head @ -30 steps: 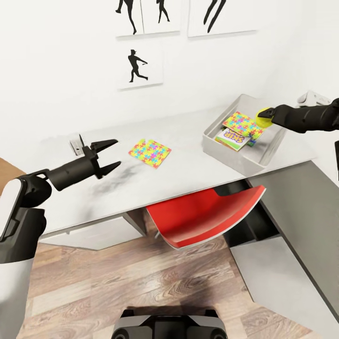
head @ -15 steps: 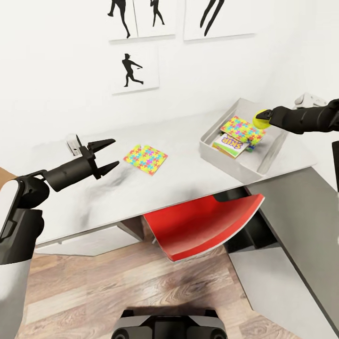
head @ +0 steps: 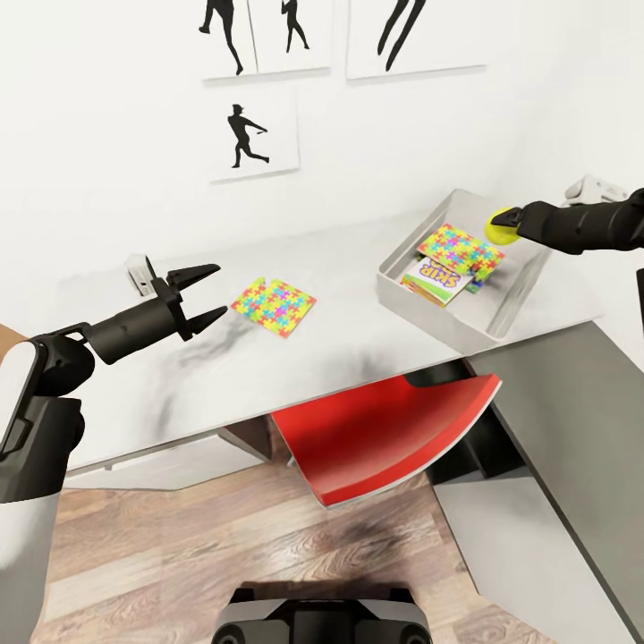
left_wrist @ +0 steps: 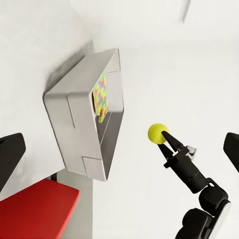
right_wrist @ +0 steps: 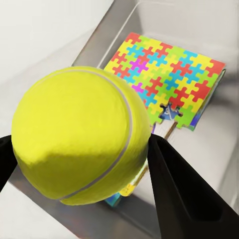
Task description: Put all the toys in the child's room - the three board games (two on the bed and one on the table), the two jigsaw puzzles on the table, and the tennis ball on the table - inside the toy box on the table in the child's room.
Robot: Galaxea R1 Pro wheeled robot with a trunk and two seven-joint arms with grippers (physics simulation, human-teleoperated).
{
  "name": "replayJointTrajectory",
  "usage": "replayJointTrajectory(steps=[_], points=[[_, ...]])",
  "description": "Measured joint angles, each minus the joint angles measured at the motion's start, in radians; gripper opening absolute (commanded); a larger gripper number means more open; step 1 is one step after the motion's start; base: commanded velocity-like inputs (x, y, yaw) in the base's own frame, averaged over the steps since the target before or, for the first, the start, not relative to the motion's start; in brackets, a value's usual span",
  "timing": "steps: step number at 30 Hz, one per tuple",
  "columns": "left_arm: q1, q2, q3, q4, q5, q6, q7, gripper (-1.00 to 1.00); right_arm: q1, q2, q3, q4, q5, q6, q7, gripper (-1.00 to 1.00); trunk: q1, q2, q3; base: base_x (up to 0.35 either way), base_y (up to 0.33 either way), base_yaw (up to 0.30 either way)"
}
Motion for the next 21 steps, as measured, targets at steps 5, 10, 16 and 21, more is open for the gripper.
replayJointTrajectory(steps=[5,10,16,21], points=[[0.0,0.0,0.0,0.0,0.0,0.0,0.0,1.0,0.01,-0.004,0.005,0.0,-0.007,0.0,0.001,-1.0,0.0,0.0,0.0,0.003,-0.002,0.0],[0.0,0.0,0.0,0.0,0.0,0.0,-0.001,1.0,0.034,-0.006,0.055,0.0,-0.061,0.0,0.001,-1.0,0.0,0.0,0.0,0.001,0.0,0.0],[0.0,0.001,0.001,0.0,0.0,0.001,0.0,1.0,0.045,-0.006,0.151,0.009,-0.111,0.001,0.0,-1.0,0.0,0.0,0.0,0.0,0.0,0.0],[0.0,0.002,0.001,0.0,0.0,0.002,0.001,1.0,0.048,-0.006,0.202,0.033,-0.127,0.001,0.0,-1.0,0.0,0.0,0.0,0.0,0.0,0.0]])
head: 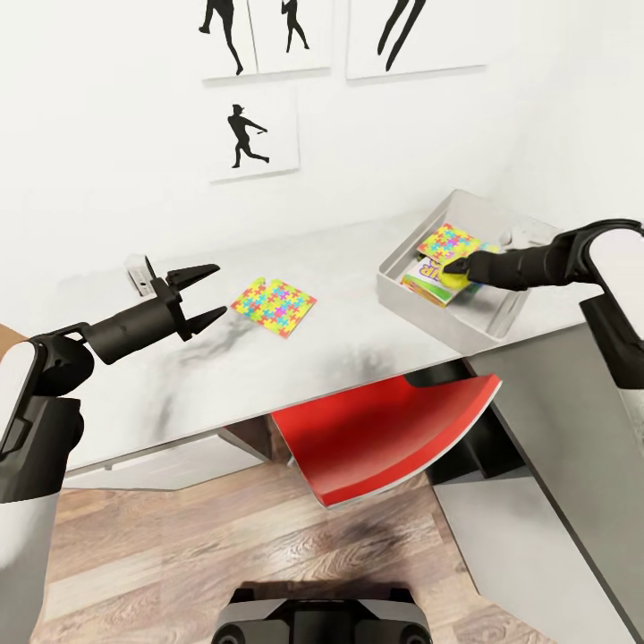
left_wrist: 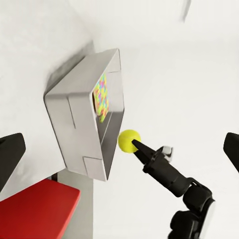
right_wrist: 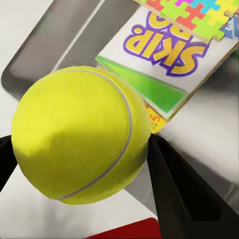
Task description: Put all the toys in the child's room - the three board games (two on the bed and one on the table), the two jigsaw puzzles on the table, and the tennis ball on the table - inside the toy box on the table in the child's room.
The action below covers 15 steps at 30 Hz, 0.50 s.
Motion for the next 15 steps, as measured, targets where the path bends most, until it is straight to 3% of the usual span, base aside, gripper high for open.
replayJointTrajectory(steps=[15], points=[[0.0,0.0,0.0,0.0,0.0,0.002,0.0,1.0,0.001,-0.002,0.026,0.015,-0.007,0.0,-0.002,-1.0,0.0,0.0,0.0,0.0,0.0,0.0]])
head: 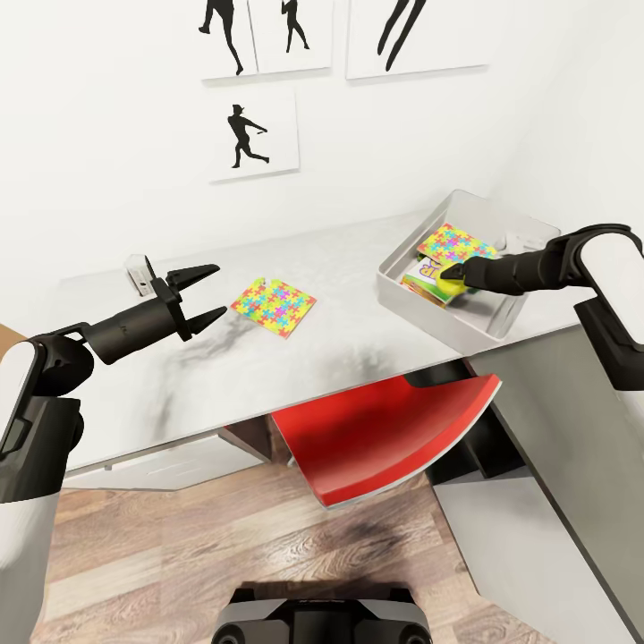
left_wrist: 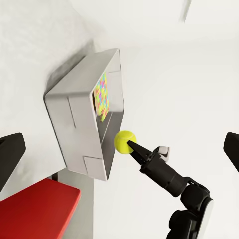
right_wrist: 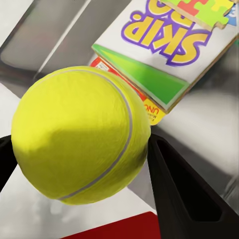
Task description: Put all the toys in the child's room - the three board games (two on the bed and one on the table), the two jigsaw puzzles on the table, and the tennis ball on the table - inside the toy box on the table in the child's room.
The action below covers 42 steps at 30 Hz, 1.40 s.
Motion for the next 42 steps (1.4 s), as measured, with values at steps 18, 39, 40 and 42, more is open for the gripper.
replayJointTrajectory(steps=[18,39,40,42], points=[[0.0,0.0,0.0,0.0,0.0,0.002,0.0,1.0,-0.011,-0.007,0.0,0.001,0.013,0.0,-0.05,-1.0,0.0,0.0,0.0,0.0,0.0,0.0],[0.0,0.0,0.0,0.0,0.0,0.003,-0.001,1.0,-0.012,-0.007,0.083,0.002,0.066,-0.001,-0.12,-1.0,0.0,0.0,0.0,0.0,0.0,0.0],[0.0,0.0,0.0,0.0,0.0,0.003,-0.001,1.0,-0.012,-0.007,0.087,0.002,0.074,-0.001,-0.122,-1.0,0.0,0.0,0.0,0.0,0.0,0.0],[0.0,0.0,0.0,0.0,0.0,0.002,-0.001,1.0,-0.012,-0.007,0.094,0.002,0.085,-0.001,-0.125,-1.0,0.0,0.0,0.0,0.0,0.0,0.0]])
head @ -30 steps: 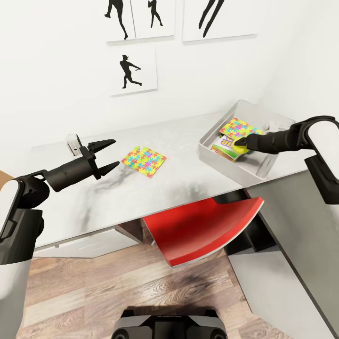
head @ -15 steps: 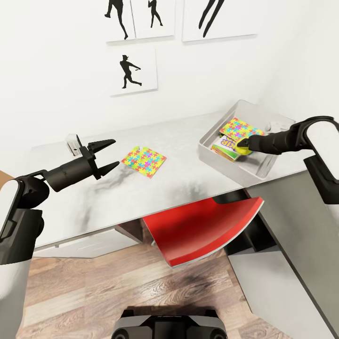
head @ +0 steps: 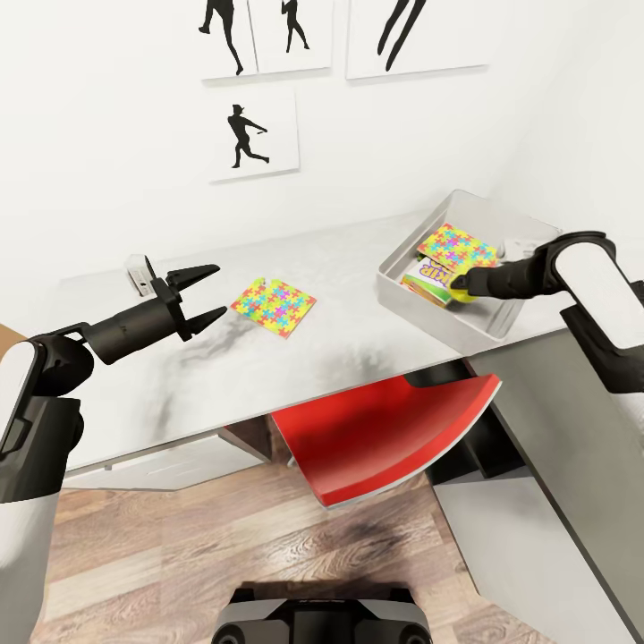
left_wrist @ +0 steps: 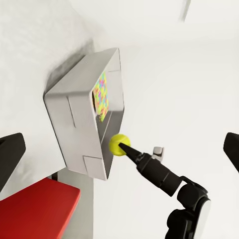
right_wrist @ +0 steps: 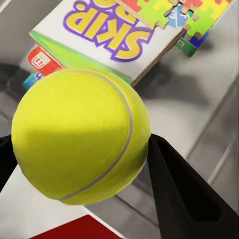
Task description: Put all the toys in the child's room - the three board games (two on the bed and one on the table), the two jigsaw puzzles on the table, and the tennis ball on the table - inside the toy box on the table in the child's room.
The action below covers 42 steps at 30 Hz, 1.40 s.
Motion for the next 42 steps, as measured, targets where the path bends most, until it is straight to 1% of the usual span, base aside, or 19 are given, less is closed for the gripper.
replayJointTrajectory(steps=[7,18,22,23,27,35,40,42], points=[[0.0,0.0,0.0,0.0,0.0,0.001,0.0,1.0,0.0,0.0,0.01,0.0,0.022,0.0,-0.005,-1.0,0.0,0.0,0.0,0.0,0.0,0.0],[0.0,0.0,0.001,0.0,0.0,0.001,0.0,1.0,-0.001,0.002,0.01,0.011,0.045,0.0,-0.008,-1.0,0.0,0.0,0.0,0.0,0.0,0.0],[0.0,0.0,0.001,0.0,0.0,0.001,0.0,1.0,-0.001,0.005,0.01,0.014,0.077,0.0,-0.008,-1.0,0.0,0.0,0.0,0.0,0.0,0.0],[0.0,0.0,0.001,0.0,0.0,0.001,0.0,1.0,0.0,0.007,0.009,0.016,0.096,0.0,-0.008,-1.0,0.0,0.0,0.0,0.0,0.0,0.0],[0.0,0.0,0.0,0.0,0.0,0.001,0.0,1.0,0.0,0.009,0.009,0.021,0.119,0.0,-0.008,-1.0,0.0,0.0,0.0,0.0,0.0,0.0],[0.0,0.001,0.001,0.0,0.0,0.001,-0.001,1.0,0.003,0.009,0.01,0.027,0.133,-0.001,-0.008,-1.0,0.0,0.0,0.0,0.0,0.0,0.0],[0.0,0.001,0.003,0.0,0.0,0.001,-0.004,1.0,0.005,0.004,0.011,0.028,0.135,0.0,-0.005,-1.0,0.0,0.0,0.0,0.0,0.0,0.0],[0.0,0.001,0.003,0.0,0.0,0.002,-0.007,1.0,0.007,0.003,0.012,0.029,0.149,-0.001,-0.003,-1.0,0.0,0.0,0.0,0.0,0.0,0.0]])
